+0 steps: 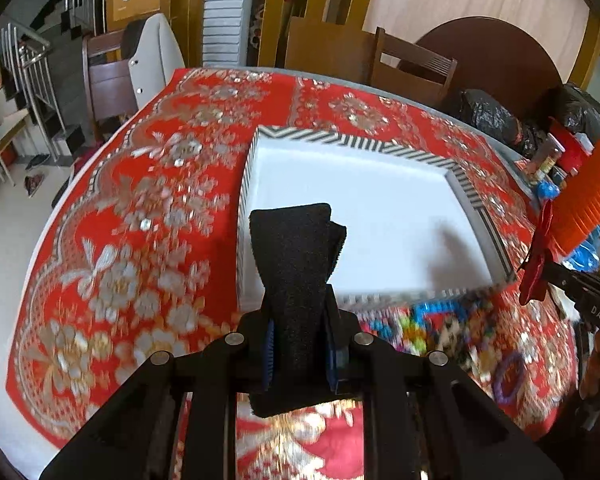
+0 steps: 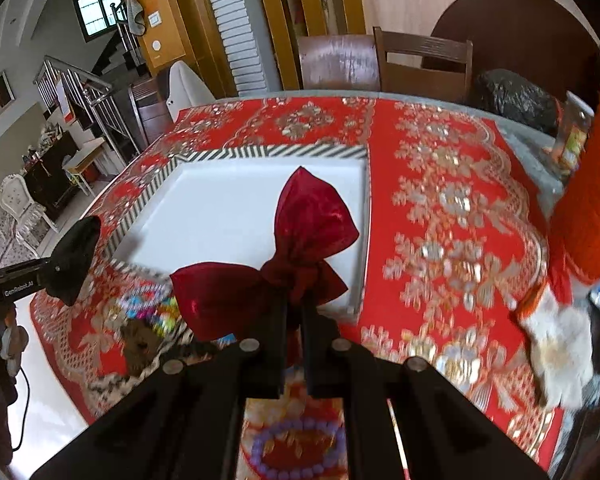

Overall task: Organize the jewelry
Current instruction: 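Carry the headband and bow into the tray and open both tools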

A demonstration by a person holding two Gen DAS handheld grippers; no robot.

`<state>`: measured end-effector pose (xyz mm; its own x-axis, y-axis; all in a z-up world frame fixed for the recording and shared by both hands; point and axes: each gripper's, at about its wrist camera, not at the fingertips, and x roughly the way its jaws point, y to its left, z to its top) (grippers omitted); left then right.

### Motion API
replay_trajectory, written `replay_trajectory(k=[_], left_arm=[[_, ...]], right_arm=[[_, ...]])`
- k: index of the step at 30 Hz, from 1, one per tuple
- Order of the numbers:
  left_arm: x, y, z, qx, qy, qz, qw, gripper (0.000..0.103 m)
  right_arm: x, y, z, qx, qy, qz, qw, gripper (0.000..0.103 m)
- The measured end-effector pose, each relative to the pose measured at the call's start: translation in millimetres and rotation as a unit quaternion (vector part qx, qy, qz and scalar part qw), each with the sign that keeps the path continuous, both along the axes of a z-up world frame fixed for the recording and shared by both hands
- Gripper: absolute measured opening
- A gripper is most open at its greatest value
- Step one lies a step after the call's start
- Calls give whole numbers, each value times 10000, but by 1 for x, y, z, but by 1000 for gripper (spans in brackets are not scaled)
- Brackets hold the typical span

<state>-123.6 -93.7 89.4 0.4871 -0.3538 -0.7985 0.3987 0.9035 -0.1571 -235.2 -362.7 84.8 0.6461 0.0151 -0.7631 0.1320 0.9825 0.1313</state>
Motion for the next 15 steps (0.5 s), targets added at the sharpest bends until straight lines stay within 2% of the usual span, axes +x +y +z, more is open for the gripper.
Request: replay_trajectory(k=[9, 15], left_arm=[[51, -26, -21, 300, 119, 199, 9993, 10], [66, -39, -44, 496, 267, 219, 9982, 12]], right_arm=[[64, -7, -33, -115, 483, -8, 9988, 6], [80, -14, -59, -174, 826, -116, 9964, 6]])
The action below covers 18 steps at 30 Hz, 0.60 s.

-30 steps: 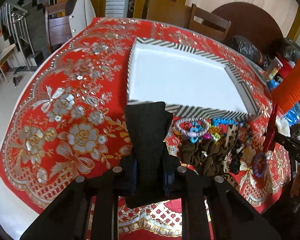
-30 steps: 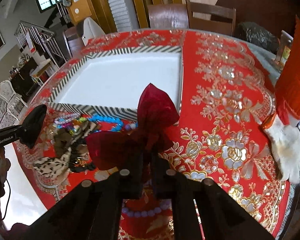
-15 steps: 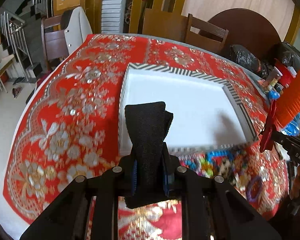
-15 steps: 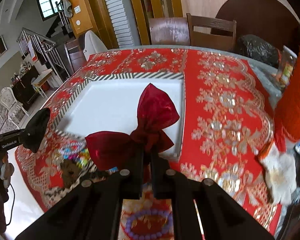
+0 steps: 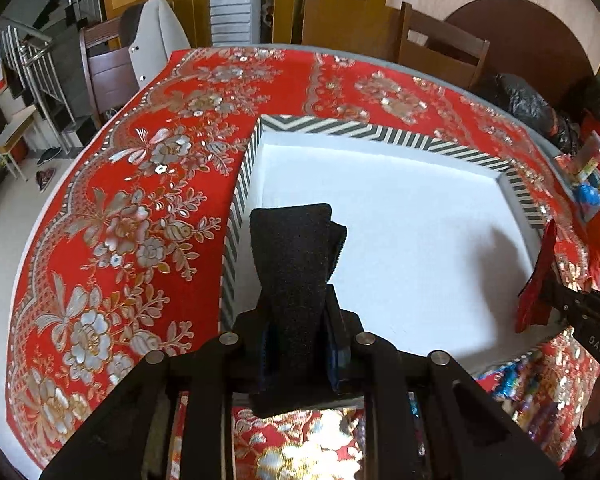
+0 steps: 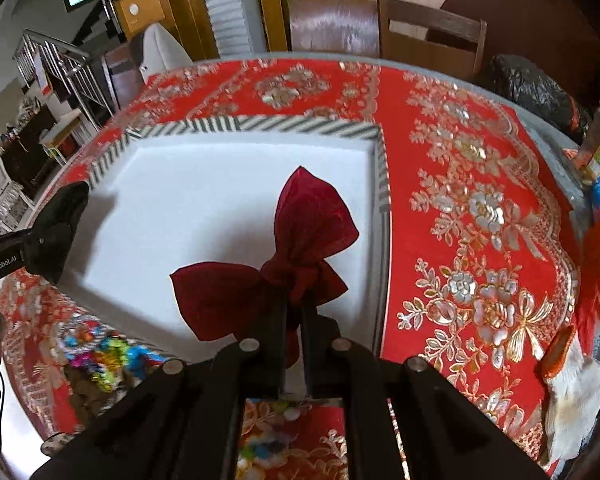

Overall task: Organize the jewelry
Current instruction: 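Carry the headband and bow into the tray and open both tools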

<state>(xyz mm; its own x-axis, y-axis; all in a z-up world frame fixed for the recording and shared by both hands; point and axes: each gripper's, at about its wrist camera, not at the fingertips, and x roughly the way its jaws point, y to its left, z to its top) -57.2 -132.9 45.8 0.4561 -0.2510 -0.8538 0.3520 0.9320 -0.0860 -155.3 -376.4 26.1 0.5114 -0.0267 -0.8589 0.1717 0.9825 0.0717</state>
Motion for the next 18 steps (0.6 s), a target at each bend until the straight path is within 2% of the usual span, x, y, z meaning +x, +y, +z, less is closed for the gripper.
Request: replay_trajectory(k=[5, 8, 9, 10, 12, 15, 18], left_arm=[[4, -5, -7, 27, -65, -50, 10000, 21], [7, -3, -8, -63, -70, -77, 9999, 23], [7, -3, -7, -86, -60, -60, 9999, 24], [8, 0, -6, -172, -33, -34, 9998, 24], [9, 5, 0, -355, 10, -33, 9994, 24], [5, 11, 11, -515, -28, -26, 9987, 26], [-5, 14, 21, -433, -177, -57, 9989, 27]], right_arm=[[3, -9, -14, 47, 186, -105, 9998, 9], [-1, -10, -13, 199, 137, -81, 9997, 31], [-2, -9, -11, 217, 108, -80, 9997, 42], [-5, -7, -7, 259, 40, -70, 9996, 49], [-10, -4, 0, 265, -68, -58, 9996, 56], [-20, 1, 11, 258, -206, -49, 9994, 57], [-29, 2, 19, 374, -313, -100, 9988, 59]])
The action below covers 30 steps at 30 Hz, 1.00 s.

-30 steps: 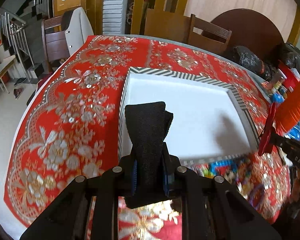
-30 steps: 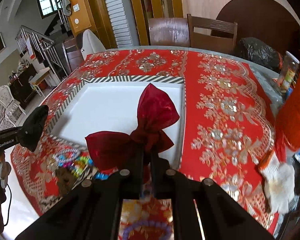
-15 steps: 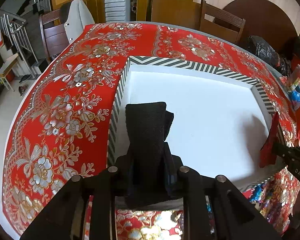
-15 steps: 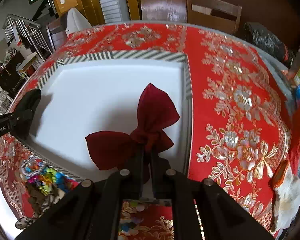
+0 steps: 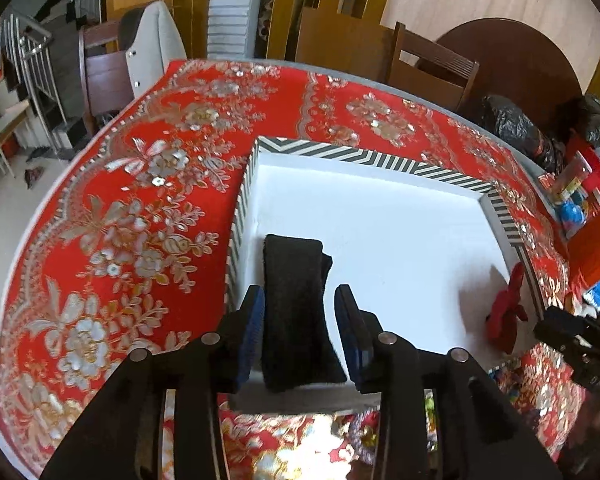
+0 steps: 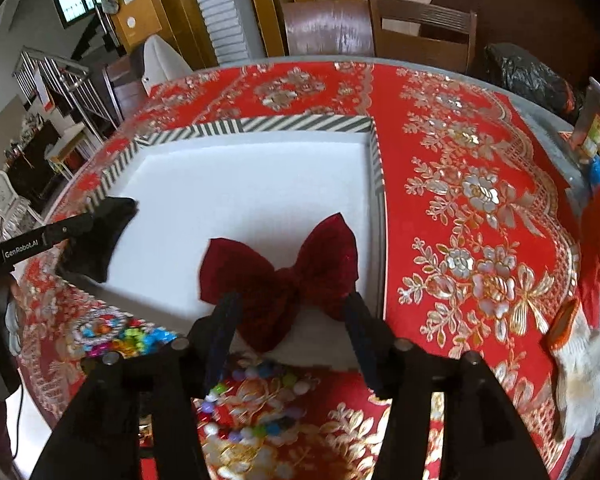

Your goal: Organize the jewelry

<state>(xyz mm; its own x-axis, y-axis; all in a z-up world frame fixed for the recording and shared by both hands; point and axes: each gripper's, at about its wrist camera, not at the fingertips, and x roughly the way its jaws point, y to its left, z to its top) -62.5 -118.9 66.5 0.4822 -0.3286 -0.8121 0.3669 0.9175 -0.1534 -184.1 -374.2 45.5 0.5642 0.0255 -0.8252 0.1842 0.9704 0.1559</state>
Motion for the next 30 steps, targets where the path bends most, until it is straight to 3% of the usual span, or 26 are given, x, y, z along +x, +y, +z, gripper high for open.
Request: replay_trajectory(k=[8, 17, 30], left_arm=[[-37, 6, 18, 338, -406, 93, 9986, 27], [-73, 6, 28, 355, -633, -46, 9974, 27], [-103, 9, 21, -269, 152, -459, 9985, 27]], right_arm=[[-34, 13, 26, -23, -408, -101, 9991, 63], [-61, 25, 34, -141, -507, -113, 9986, 63], [-91, 22, 20, -81, -360, -170, 9992, 64]])
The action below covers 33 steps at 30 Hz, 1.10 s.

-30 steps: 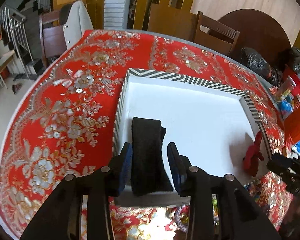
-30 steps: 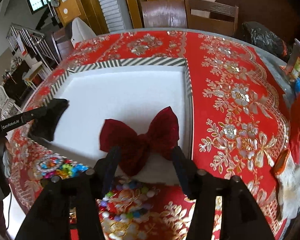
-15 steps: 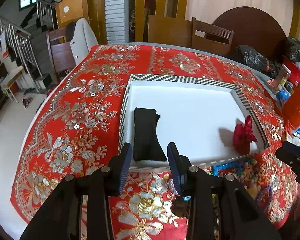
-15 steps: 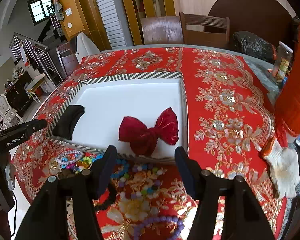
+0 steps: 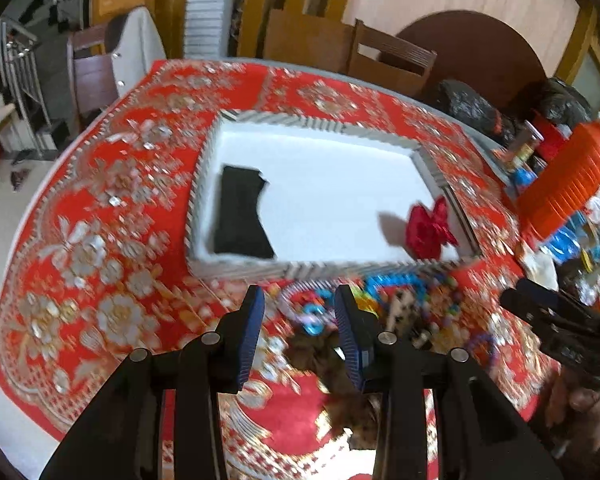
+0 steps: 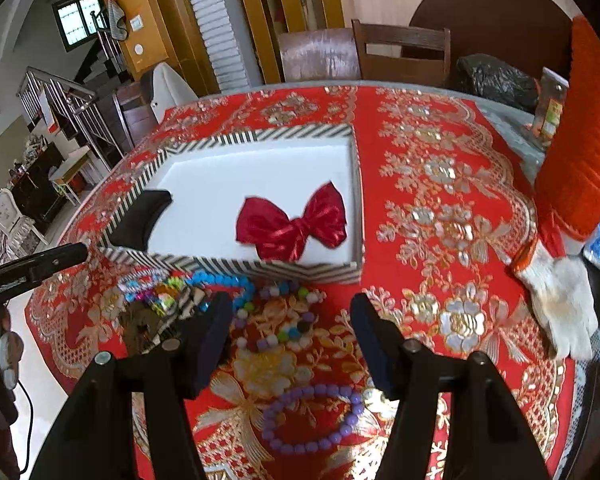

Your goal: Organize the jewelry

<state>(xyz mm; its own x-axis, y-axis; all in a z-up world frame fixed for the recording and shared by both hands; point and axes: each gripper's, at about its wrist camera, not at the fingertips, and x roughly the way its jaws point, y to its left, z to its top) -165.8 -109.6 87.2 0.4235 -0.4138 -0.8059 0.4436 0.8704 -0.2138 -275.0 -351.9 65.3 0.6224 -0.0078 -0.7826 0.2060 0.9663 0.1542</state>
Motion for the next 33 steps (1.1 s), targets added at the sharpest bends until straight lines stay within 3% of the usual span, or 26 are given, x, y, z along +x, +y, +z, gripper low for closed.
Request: replay_trajectory(k=[6, 11, 20, 21, 24, 33], left_arm=[[-16, -4, -17, 104, 204, -189, 9996, 27], [-20, -3, -38, 193, 518, -253, 9982, 27], [-19, 1, -48, 16, 763, -224, 9968, 27], [-19, -1, -47, 14, 768, -233, 9968, 27], [-20, -7, -50, 5, 821, -262, 9963, 27], [-20, -25, -64, 210, 843, -151, 9961, 27]], right_arm=[[0, 9, -10, 256, 122, 242, 9993, 64], [8, 40, -27, 76, 331, 826, 9960, 63], [29, 66, -63, -283, 689, 1030, 9919, 41], [30, 67, -66, -321, 702, 1036, 9916, 36], [30, 67, -66, -563, 602, 1000, 9916, 8], [5, 40, -44, -359, 408, 796, 9953, 7]])
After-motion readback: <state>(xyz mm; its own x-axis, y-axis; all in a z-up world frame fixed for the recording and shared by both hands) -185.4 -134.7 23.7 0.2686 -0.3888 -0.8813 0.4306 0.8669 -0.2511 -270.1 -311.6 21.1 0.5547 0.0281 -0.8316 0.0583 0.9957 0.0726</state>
